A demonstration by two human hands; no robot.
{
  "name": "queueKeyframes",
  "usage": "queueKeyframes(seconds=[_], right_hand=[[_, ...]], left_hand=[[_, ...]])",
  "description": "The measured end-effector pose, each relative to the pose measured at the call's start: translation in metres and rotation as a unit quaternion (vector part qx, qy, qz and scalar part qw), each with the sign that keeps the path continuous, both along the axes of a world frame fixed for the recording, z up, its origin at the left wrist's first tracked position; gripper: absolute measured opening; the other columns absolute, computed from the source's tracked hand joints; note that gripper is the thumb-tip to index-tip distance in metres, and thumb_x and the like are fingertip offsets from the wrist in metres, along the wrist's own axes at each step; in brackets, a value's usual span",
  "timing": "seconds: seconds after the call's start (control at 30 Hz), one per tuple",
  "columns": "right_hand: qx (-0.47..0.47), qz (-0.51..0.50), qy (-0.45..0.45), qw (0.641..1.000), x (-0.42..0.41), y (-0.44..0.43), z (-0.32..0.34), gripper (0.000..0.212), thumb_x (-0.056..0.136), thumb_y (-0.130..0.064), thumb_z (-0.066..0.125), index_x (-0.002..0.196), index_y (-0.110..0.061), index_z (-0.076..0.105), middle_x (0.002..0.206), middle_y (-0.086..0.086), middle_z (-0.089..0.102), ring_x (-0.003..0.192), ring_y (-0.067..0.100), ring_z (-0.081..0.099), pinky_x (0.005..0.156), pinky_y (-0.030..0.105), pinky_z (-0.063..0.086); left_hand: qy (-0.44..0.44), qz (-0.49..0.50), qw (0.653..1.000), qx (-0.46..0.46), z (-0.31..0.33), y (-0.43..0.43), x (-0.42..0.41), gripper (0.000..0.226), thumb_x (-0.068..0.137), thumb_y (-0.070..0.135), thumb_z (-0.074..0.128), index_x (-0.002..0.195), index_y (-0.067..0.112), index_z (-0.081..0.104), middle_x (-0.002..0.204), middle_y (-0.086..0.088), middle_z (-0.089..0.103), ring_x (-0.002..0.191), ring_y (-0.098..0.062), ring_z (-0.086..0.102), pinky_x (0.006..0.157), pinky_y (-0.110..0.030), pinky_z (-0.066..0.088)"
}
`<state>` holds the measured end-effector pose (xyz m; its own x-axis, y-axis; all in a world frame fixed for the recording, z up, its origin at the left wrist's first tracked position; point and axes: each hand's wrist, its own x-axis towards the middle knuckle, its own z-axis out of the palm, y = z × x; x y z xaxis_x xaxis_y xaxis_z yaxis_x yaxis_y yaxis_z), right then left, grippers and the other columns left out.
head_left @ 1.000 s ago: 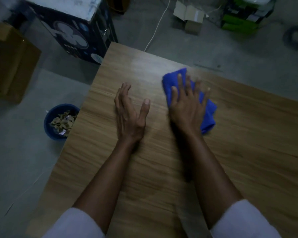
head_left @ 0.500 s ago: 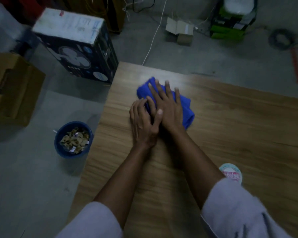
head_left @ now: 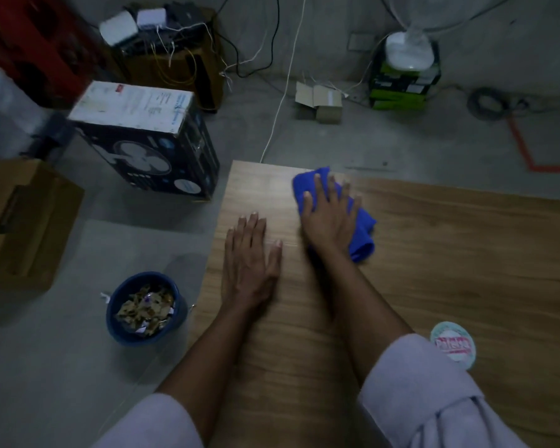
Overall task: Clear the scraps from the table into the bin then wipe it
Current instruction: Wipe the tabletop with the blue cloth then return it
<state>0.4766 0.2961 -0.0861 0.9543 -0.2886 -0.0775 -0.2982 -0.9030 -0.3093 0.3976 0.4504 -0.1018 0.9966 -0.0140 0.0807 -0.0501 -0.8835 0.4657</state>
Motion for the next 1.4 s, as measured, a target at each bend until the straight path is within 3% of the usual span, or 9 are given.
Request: queueKeyframes(seconds=[0.13, 0.2, 0.4, 0.53, 0.63, 0.8, 1.03, 1.17, 1.4], right_hand=[[-0.039, 0.165, 0.002, 0.986, -0.031, 0.044, -0.003, 0.057, 0.109, -0.051, 0.017, 0.164, -0.034, 0.011, 0.172, -0.01, 0.004, 0.159, 0.023, -0.003, 0.127, 0.05, -0.005], [-0.032, 0.175, 0.001, 0.984, -0.057, 0.031, 0.0, 0.058, 0.108, -0.053, 0.017, 0.163, -0.038, 0.014, 0.172, -0.013, 0.007, 0.159, 0.021, -0.001, 0.128, 0.05, -0.001], [-0.039, 0.009, 0.017, 0.999, -0.102, -0.06, -0.001, 0.055, 0.108, -0.053, 0.024, 0.162, -0.04, 0.021, 0.17, -0.015, 0.017, 0.159, 0.021, 0.01, 0.127, 0.054, 0.005], [-0.041, -0.103, 0.004, 0.994, -0.058, -0.076, -0.009, 0.057, 0.107, -0.052, 0.027, 0.162, -0.035, 0.026, 0.17, -0.01, 0.022, 0.157, 0.028, 0.015, 0.125, 0.057, 0.006], [-0.026, -0.131, -0.001, 0.991, -0.014, -0.06, -0.011, 0.058, 0.108, -0.051, 0.026, 0.163, -0.032, 0.024, 0.171, -0.008, 0.019, 0.158, 0.03, 0.011, 0.125, 0.057, 0.001], [-0.037, -0.006, -0.017, 0.999, 0.024, -0.002, -0.008, 0.058, 0.108, -0.051, 0.021, 0.163, -0.033, 0.021, 0.171, -0.007, 0.015, 0.158, 0.029, 0.009, 0.126, 0.056, -0.003], [-0.007, 0.162, 0.021, 0.987, -0.059, 0.02, 0.001, 0.057, 0.109, -0.056, 0.019, 0.163, -0.04, 0.011, 0.171, -0.016, 0.002, 0.159, 0.023, -0.005, 0.127, 0.051, -0.007], [0.003, 0.091, 0.058, 0.994, -0.128, -0.02, 0.009, 0.059, 0.106, -0.061, 0.018, 0.162, -0.045, 0.006, 0.171, -0.018, -0.001, 0.159, 0.02, -0.005, 0.127, 0.051, -0.002], [0.062, -0.083, 0.135, 0.985, -0.17, -0.053, 0.023, 0.063, 0.107, -0.058, 0.019, 0.163, -0.038, -0.003, 0.173, -0.006, -0.008, 0.158, 0.028, -0.012, 0.125, 0.058, -0.005]], left_hand=[[0.008, -0.001, 0.999, -0.051, -0.002, 0.009, 0.0, 0.072, 0.1, 0.054, 0.017, 0.159, 0.014, 0.032, 0.168, -0.004, 0.025, 0.157, -0.015, 0.011, 0.127, -0.03, 0.0], [0.014, -0.002, 0.997, -0.082, 0.005, 0.009, -0.002, 0.069, 0.1, 0.053, 0.021, 0.154, 0.014, 0.039, 0.166, -0.004, 0.03, 0.156, -0.015, 0.014, 0.127, -0.031, 0.004], [0.031, -0.036, 0.999, -0.026, 0.01, 0.006, -0.006, 0.072, 0.101, 0.056, 0.022, 0.161, 0.017, 0.021, 0.17, -0.002, 0.018, 0.157, -0.014, 0.005, 0.129, -0.038, 0.003], [0.031, -0.063, 0.998, -0.002, 0.008, 0.004, -0.005, 0.073, 0.102, 0.058, 0.025, 0.163, 0.02, 0.015, 0.171, 0.001, 0.009, 0.157, -0.01, -0.004, 0.129, -0.04, 0.001], [0.018, -0.062, 0.998, 0.004, 0.003, 0.003, 0.0, 0.075, 0.101, 0.059, 0.029, 0.162, 0.019, 0.016, 0.171, 0.001, 0.01, 0.157, -0.011, -0.003, 0.128, -0.042, 0.002], [-0.004, -0.052, 0.998, -0.02, -0.001, 0.005, 0.003, 0.078, 0.099, 0.059, 0.031, 0.162, 0.015, 0.017, 0.171, -0.001, 0.013, 0.158, -0.012, 0.0, 0.128, -0.04, 0.002], [0.059, -0.087, 0.993, -0.048, 0.013, 0.011, -0.006, 0.093, 0.092, 0.072, 0.024, 0.163, 0.012, 0.013, 0.171, -0.004, 0.007, 0.157, -0.014, -0.006, 0.127, -0.034, -0.008], [0.112, -0.152, 0.982, 0.001, 0.024, 0.027, -0.035, 0.092, 0.093, 0.071, 0.026, 0.163, 0.013, 0.011, 0.172, -0.003, -0.002, 0.156, -0.013, -0.013, 0.125, -0.033, -0.011], [0.195, -0.138, 0.971, 0.001, 0.046, 0.032, -0.074, 0.083, 0.103, 0.057, 0.042, 0.163, 0.014, 0.005, 0.171, -0.001, -0.009, 0.156, -0.015, -0.014, 0.124, -0.034, -0.013]])
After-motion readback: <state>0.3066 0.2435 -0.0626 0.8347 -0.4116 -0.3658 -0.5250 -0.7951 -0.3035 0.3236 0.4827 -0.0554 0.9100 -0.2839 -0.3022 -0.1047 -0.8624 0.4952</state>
